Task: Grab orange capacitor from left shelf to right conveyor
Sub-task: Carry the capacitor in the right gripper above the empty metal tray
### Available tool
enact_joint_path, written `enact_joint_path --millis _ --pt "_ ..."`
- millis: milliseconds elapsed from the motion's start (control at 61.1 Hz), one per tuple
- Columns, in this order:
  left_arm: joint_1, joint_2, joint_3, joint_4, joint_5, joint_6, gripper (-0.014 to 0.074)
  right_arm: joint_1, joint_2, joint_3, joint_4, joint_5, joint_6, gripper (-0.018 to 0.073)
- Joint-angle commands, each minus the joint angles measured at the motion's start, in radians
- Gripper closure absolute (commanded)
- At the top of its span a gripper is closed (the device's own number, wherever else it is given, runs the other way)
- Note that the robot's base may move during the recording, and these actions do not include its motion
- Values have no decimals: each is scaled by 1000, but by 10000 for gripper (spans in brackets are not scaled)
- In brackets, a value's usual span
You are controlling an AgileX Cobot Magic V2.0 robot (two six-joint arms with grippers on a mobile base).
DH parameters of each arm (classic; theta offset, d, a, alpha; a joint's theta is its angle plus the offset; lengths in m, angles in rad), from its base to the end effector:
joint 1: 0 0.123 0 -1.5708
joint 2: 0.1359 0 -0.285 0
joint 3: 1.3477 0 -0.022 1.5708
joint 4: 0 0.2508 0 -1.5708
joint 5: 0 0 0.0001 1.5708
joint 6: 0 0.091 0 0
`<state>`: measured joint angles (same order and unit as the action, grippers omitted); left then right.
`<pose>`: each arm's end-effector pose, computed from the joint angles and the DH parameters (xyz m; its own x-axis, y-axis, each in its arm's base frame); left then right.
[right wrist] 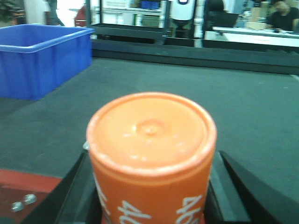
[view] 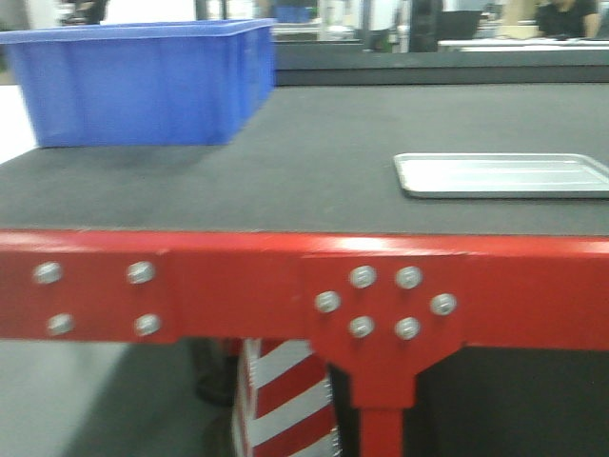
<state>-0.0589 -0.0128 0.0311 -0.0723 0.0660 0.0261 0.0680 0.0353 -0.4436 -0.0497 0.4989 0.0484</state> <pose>0.0567 -0.0038 0.1974 0.0001 -0.0461 -0.9989 0.0637 0.9969 -0.0460 0.0204 -0.0008 0.3098 -0.0031 0.0045 -1.0000 -0.0442 0.9990 0.0047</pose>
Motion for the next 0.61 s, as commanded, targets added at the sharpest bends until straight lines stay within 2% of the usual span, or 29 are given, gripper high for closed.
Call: enact_joint_path --millis 0,589 --pt "10 -10 -5 -2 -88 -2 723 -5 17 -28 -9 -94 -7 493" --pt "15 -10 -5 -2 -88 -2 723 -5 17 -28 -9 -94 -7 493"
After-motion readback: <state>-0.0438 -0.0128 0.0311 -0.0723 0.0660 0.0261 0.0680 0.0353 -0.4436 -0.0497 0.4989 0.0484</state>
